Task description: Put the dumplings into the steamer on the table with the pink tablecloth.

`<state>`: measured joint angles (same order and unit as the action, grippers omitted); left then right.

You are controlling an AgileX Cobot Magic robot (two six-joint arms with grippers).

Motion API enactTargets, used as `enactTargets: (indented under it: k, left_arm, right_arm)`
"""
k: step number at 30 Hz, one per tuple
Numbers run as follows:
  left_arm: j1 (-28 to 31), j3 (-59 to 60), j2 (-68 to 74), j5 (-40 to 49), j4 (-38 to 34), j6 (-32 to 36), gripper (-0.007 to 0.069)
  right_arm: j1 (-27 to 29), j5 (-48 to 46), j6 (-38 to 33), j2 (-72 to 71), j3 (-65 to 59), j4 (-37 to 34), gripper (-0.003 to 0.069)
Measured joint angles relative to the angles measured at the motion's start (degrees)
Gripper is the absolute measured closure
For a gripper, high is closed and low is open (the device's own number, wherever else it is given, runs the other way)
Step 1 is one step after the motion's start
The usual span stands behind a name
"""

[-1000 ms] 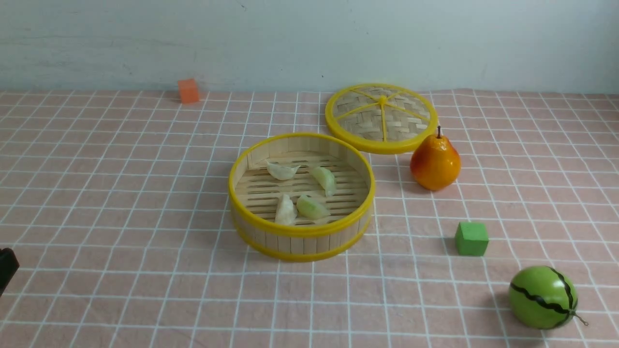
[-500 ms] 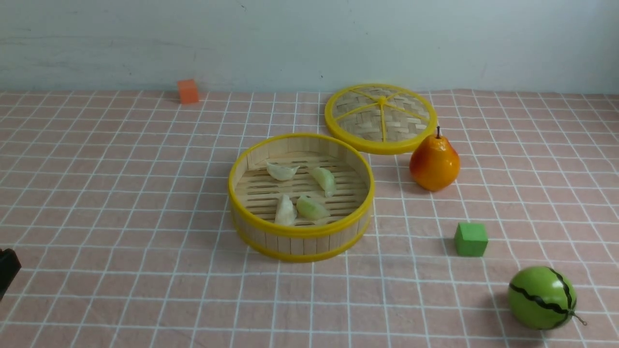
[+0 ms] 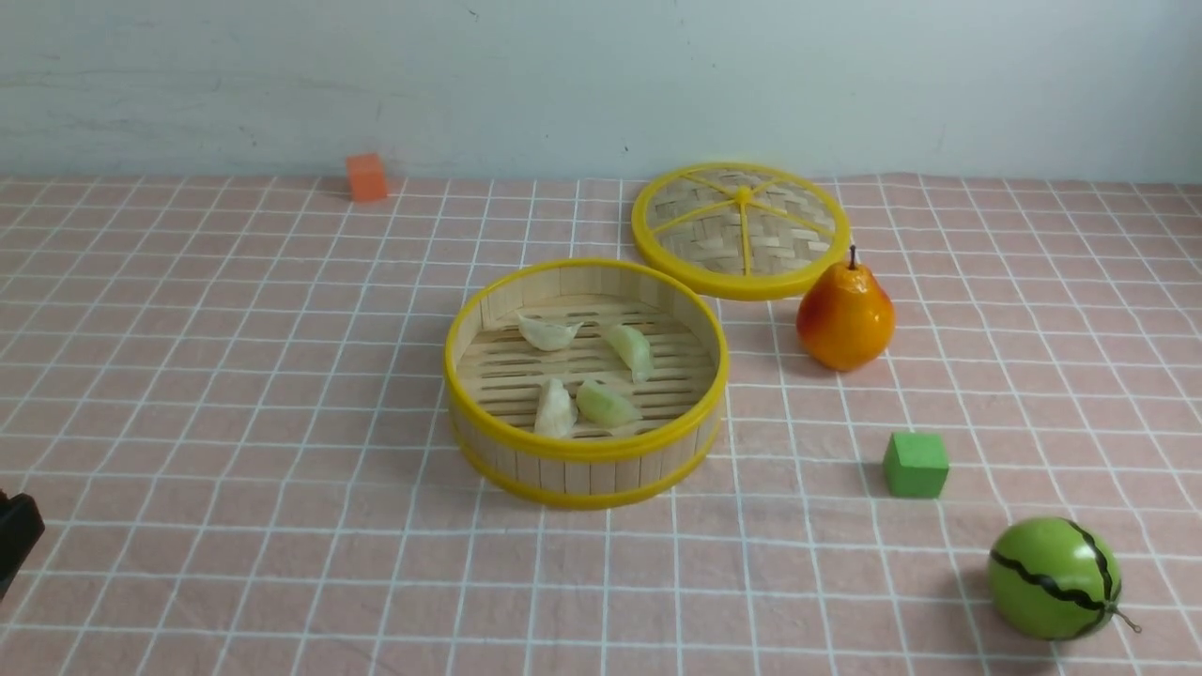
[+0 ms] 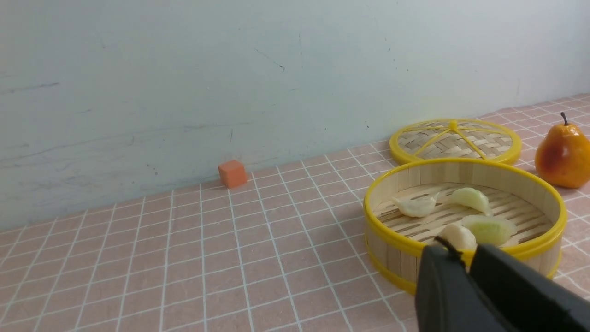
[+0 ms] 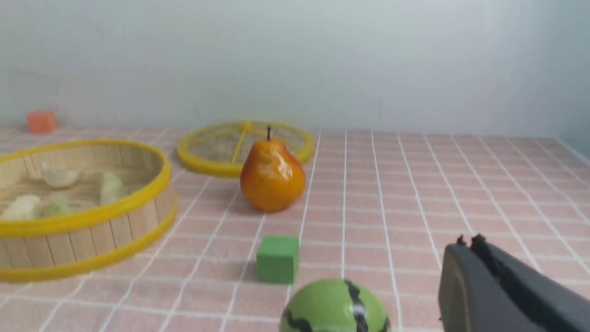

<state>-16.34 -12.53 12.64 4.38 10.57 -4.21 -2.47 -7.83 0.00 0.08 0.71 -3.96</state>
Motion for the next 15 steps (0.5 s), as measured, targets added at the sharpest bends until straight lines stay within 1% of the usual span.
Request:
enactTargets:
  k: [4,10,15]
  left_arm:
    - [0.0,0.0,0.0,0.0,0.0,0.0,0.0538]
    - [0.0,0.0,0.0,0.0,0.0,0.0,0.0536]
    - [0.0,0.0,0.0,0.1,0.0,0.0,0.0536]
  right_arm:
    - [0.0,-2.1,0.0,-0.2,-2.0,0.0,0.0661]
    - [0.0,-12.2,0.0,-0.3,-2.0,0.0,0.0658]
    - [0.0,-13.1,0.0,-0.3,-1.9,0.0,0.0655]
